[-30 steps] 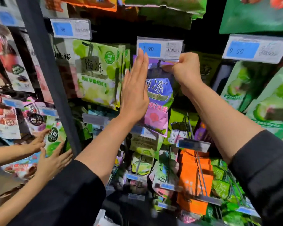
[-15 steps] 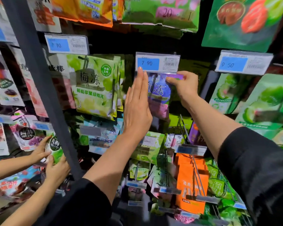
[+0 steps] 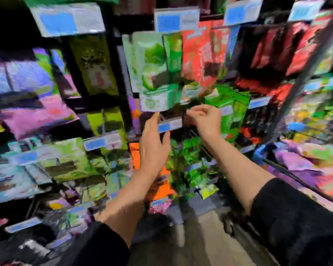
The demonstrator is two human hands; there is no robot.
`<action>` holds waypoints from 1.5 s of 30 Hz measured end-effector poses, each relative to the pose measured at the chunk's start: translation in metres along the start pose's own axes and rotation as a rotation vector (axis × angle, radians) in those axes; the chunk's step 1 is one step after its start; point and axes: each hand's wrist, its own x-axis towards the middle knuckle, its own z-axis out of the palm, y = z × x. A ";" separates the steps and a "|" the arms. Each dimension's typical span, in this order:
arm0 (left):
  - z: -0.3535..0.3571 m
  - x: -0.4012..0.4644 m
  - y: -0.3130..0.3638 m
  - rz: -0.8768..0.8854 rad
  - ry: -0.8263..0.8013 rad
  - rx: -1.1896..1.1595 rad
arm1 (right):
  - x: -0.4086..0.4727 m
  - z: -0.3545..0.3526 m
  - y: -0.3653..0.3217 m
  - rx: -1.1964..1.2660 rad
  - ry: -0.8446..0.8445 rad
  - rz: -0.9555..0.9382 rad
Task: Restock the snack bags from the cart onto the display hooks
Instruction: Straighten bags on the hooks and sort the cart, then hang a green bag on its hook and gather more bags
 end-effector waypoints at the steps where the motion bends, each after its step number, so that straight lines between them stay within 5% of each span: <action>1: 0.034 -0.007 0.022 -0.008 -0.077 -0.039 | 0.003 -0.043 0.015 0.000 0.050 0.026; 7: 0.222 -0.075 0.124 0.031 -0.535 -0.241 | -0.012 -0.274 0.096 -0.196 0.393 0.205; 16: 0.362 -0.149 0.184 0.045 -0.828 -0.234 | -0.054 -0.461 0.161 -0.453 0.613 0.470; 24: 0.453 -0.150 0.198 0.141 -1.076 -0.282 | -0.073 -0.554 0.195 -1.067 0.612 0.925; 27: 0.487 -0.155 0.212 0.208 -1.271 -0.336 | -0.080 -0.561 0.200 -0.969 0.502 1.134; 34: 0.535 -0.194 0.241 0.198 -1.714 -0.408 | -0.081 -0.555 0.194 -0.695 0.533 1.115; 38: 0.549 -0.225 0.264 0.079 -1.818 -0.411 | -0.091 -0.562 0.182 -0.646 0.699 1.059; 45: 0.562 -0.268 0.286 -0.013 -1.805 -0.318 | -0.121 -0.592 0.161 -0.765 0.702 1.057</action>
